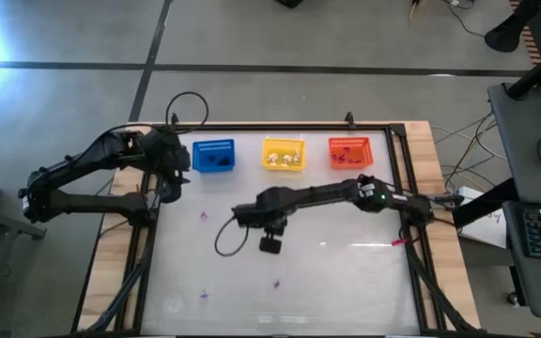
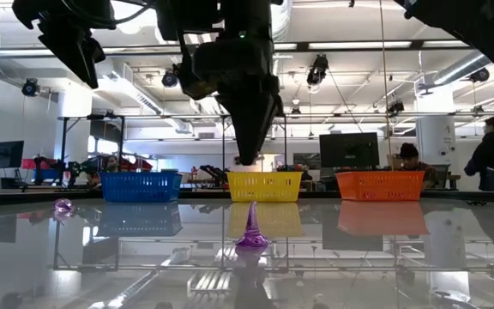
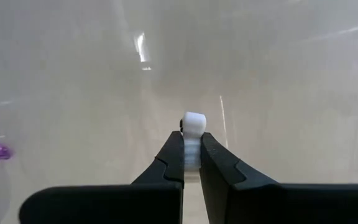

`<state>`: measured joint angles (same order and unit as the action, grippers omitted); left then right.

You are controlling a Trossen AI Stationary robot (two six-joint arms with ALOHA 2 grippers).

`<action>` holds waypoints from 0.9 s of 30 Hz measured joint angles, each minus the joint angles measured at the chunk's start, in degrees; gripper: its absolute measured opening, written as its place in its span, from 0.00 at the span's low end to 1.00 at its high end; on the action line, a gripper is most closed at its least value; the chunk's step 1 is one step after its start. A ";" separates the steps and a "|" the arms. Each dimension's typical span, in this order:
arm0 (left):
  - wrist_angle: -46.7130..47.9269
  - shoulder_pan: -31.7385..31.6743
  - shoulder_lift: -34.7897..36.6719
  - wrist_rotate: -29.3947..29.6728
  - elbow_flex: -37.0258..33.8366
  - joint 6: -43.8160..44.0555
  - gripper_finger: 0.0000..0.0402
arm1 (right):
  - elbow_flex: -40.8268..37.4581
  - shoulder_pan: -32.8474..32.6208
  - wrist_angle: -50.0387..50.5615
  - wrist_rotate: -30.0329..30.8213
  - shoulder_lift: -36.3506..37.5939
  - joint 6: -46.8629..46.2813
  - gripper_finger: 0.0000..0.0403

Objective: Sort Halloween decoration
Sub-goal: Put the white skeleton toy into the yellow bin

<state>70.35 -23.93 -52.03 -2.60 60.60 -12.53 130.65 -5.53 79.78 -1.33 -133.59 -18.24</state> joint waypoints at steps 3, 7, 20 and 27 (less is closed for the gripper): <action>0.00 0.01 0.00 -0.01 0.00 0.16 0.37 | 0.00 1.96 0.28 0.01 0.56 1.73 0.03; 0.36 0.01 0.01 0.01 0.00 1.02 0.37 | 0.00 4.74 0.58 -0.01 1.73 4.21 0.03; 0.57 0.01 0.02 0.06 0.00 4.95 0.37 | 0.11 14.41 0.08 -0.12 4.17 16.48 0.03; 0.55 0.01 0.00 0.24 0.00 7.22 0.37 | 0.11 19.33 -0.14 -0.34 4.20 22.15 0.03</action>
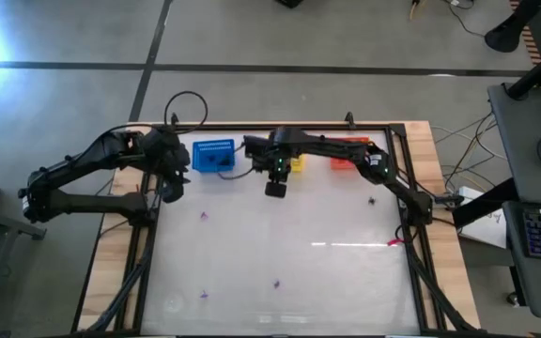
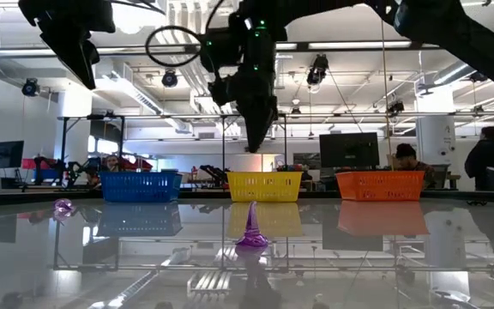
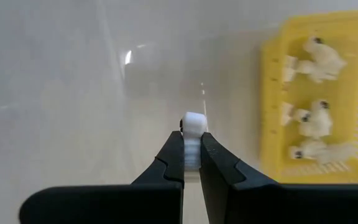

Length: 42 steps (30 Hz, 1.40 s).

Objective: Sort Halloween decoration
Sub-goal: Put the white skeleton toy into the yellow bin, then put the purple hat toy into the orange bin

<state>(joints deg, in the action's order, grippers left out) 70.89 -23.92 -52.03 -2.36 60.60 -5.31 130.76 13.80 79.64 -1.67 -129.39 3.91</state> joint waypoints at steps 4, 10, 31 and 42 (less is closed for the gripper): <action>-0.02 0.00 0.02 0.23 0.00 0.67 0.37 | 0.00 2.93 0.00 -0.37 0.60 2.68 0.03; -0.24 -0.02 -0.43 0.41 0.00 3.21 0.37 | -0.23 7.84 -0.57 -0.44 0.70 6.85 0.03; -0.07 -0.02 -1.57 0.42 0.00 5.89 0.37 | -0.48 15.37 -2.12 -0.19 -0.82 8.85 0.28; 1.61 -0.02 -5.17 0.28 0.00 6.06 0.37 | 1.00 14.62 6.90 -0.02 -0.58 2.61 0.31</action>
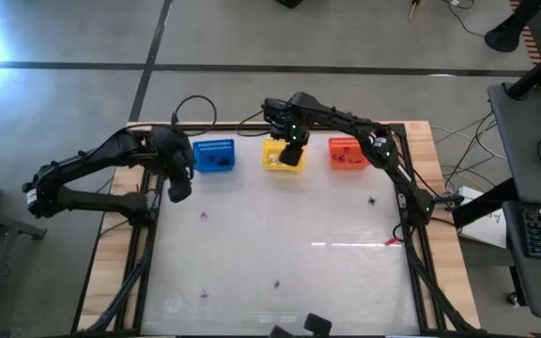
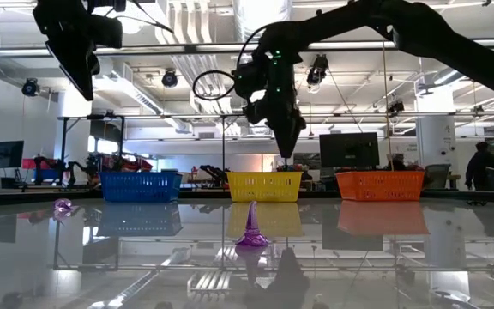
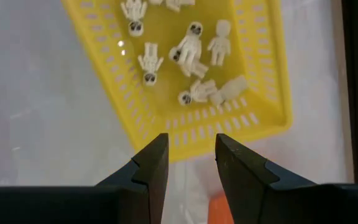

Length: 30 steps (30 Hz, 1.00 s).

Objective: Sort Halloween decoration
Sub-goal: Put the purple hat toy into the orange bin

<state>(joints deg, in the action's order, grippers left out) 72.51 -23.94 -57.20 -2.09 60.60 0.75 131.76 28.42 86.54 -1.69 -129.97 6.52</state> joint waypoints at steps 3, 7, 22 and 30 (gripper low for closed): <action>0.75 0.00 -0.39 -0.04 0.00 -0.06 0.37 | 1.13 -0.63 1.73 0.20 0.07 -0.63 0.31; 0.06 0.00 -0.39 -0.52 -1.35 0.24 0.37 | 2.62 -1.80 2.11 0.20 0.11 -1.57 0.31; -5.90 0.17 -0.73 -6.99 -10.42 -0.62 0.37 | 3.14 -5.87 3.50 0.17 6.83 -9.59 0.31; -5.92 0.17 -0.73 -6.95 -10.61 -0.61 0.37 | 3.04 -10.07 3.52 0.13 15.97 -17.69 0.31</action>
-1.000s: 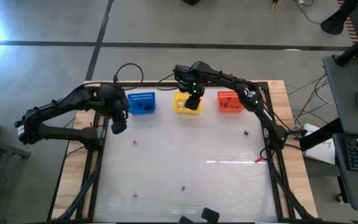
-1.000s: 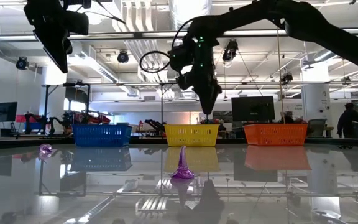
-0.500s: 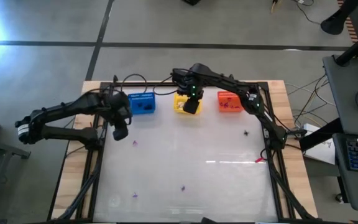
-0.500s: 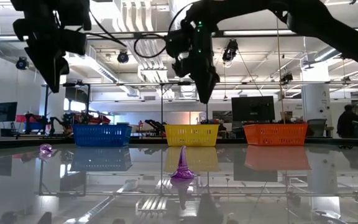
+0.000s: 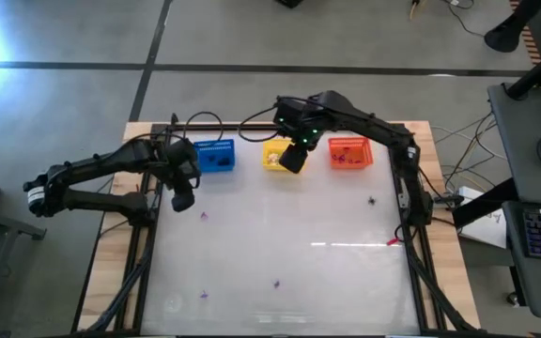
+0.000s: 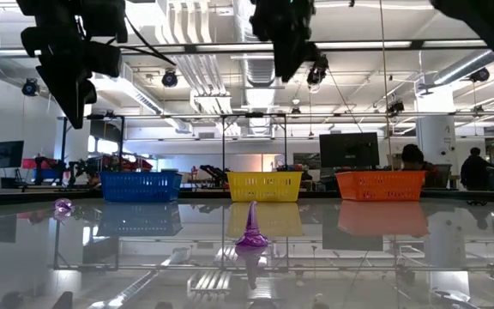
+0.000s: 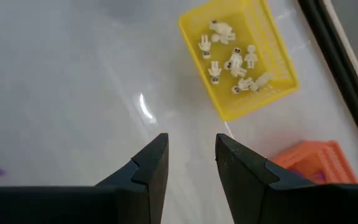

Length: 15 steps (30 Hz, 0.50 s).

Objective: Sort Halloween decoration
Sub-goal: Put the purple hat toy into the orange bin

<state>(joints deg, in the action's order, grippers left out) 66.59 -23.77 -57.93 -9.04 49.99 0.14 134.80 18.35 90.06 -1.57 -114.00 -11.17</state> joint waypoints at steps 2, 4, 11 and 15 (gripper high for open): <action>-0.05 0.00 0.00 0.01 -0.18 0.01 0.37 | -0.02 -0.87 -0.01 0.09 1.68 -3.04 0.31; -0.09 0.00 -0.13 0.70 -0.43 0.48 0.37 | -0.06 -1.77 -0.01 0.22 3.05 -6.36 0.31; -0.53 0.00 -1.75 2.04 -0.68 1.67 0.37 | -0.07 -6.26 -0.02 0.53 5.47 -11.81 0.31; -0.98 0.00 -2.49 2.08 -1.43 2.38 0.37 | -0.09 -8.89 -0.04 2.24 5.29 -12.57 0.31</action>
<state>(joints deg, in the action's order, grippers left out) 65.61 -23.77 -60.42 -6.96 48.56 2.52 134.72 9.46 90.02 0.67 -108.71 -23.74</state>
